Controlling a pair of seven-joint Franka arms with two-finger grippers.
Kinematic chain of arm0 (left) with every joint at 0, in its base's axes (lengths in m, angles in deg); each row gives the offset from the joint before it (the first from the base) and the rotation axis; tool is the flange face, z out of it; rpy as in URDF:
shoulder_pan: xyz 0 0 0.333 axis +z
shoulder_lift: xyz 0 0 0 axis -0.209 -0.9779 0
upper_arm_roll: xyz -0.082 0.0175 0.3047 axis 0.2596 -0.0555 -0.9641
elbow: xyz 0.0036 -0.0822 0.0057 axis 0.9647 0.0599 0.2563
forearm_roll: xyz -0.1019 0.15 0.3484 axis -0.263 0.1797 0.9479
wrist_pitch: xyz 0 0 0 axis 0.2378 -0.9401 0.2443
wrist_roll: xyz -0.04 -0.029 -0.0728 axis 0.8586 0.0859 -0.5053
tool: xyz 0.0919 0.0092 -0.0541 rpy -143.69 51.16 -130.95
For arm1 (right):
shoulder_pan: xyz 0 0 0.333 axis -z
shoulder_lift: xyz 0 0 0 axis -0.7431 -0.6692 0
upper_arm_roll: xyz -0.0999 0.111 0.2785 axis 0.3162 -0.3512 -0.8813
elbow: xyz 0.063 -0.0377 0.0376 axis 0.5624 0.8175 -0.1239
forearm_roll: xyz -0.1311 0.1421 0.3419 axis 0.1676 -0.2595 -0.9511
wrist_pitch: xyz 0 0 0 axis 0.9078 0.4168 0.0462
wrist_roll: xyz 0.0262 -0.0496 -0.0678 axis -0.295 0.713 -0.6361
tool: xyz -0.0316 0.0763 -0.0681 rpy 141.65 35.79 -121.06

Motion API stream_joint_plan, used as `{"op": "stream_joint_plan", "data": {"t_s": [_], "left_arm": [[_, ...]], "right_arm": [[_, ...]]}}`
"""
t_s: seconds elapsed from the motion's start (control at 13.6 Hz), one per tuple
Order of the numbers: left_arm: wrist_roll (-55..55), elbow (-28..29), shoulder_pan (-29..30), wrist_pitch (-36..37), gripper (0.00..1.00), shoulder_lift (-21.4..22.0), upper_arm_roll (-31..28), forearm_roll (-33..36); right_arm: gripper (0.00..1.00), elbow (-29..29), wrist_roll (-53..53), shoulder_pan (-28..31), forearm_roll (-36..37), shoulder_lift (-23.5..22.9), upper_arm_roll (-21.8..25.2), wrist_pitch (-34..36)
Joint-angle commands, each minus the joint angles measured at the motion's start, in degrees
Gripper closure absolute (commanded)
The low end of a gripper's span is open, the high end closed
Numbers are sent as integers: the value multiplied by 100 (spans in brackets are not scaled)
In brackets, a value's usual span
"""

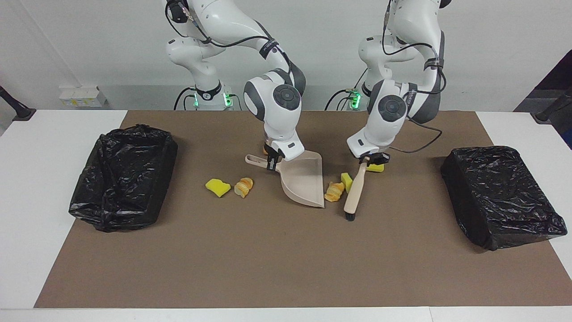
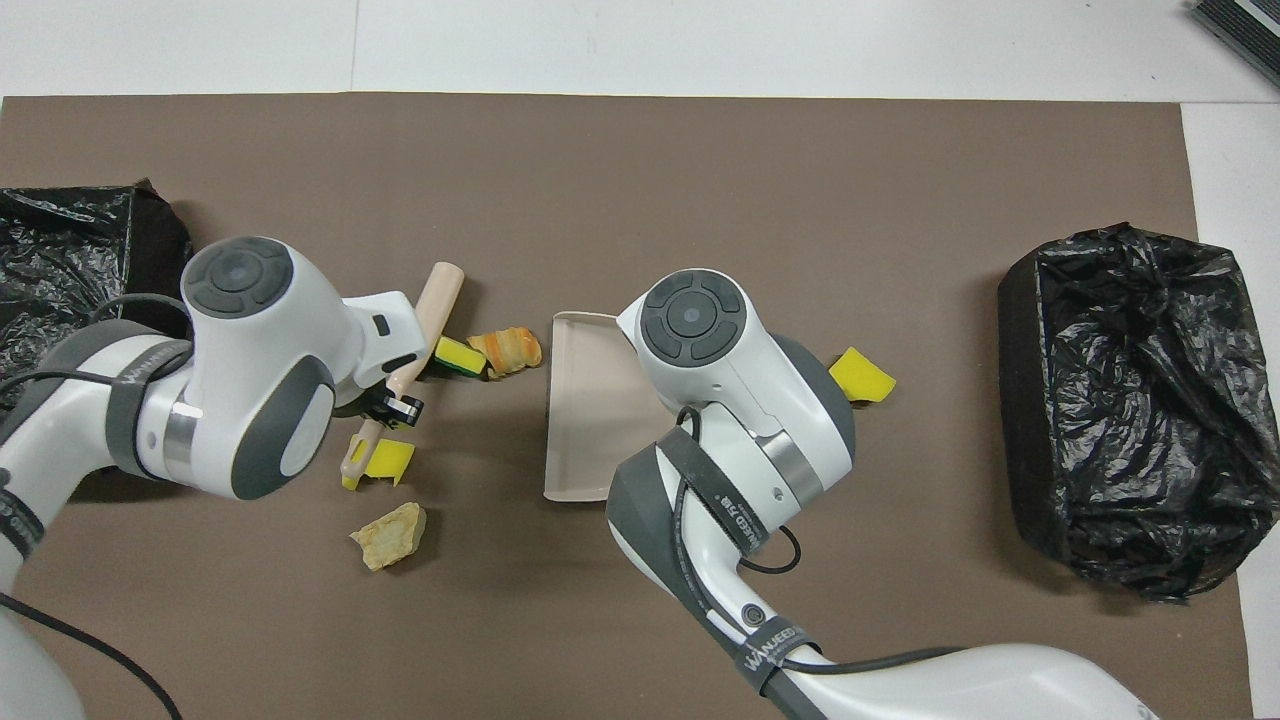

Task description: Sweep and dump trash in bin

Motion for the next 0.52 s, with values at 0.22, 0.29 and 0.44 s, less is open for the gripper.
{"op": "stream_joint_plan", "data": {"t_s": [0.22, 0.29, 0.44], "left_arm": [[-941, 278, -7, 450, 100, 389, 758, -364], [-1292, 226, -16, 433, 100, 380, 837, -549], [-1899, -11, -25, 398, 100, 372, 917, -699]], "right_arm": [[100, 153, -72, 157, -6, 26, -39, -178], [100, 222, -151, 184, -137, 26, -39, -335], [100, 425, -178, 254, -261, 44, -39, -609]]}}
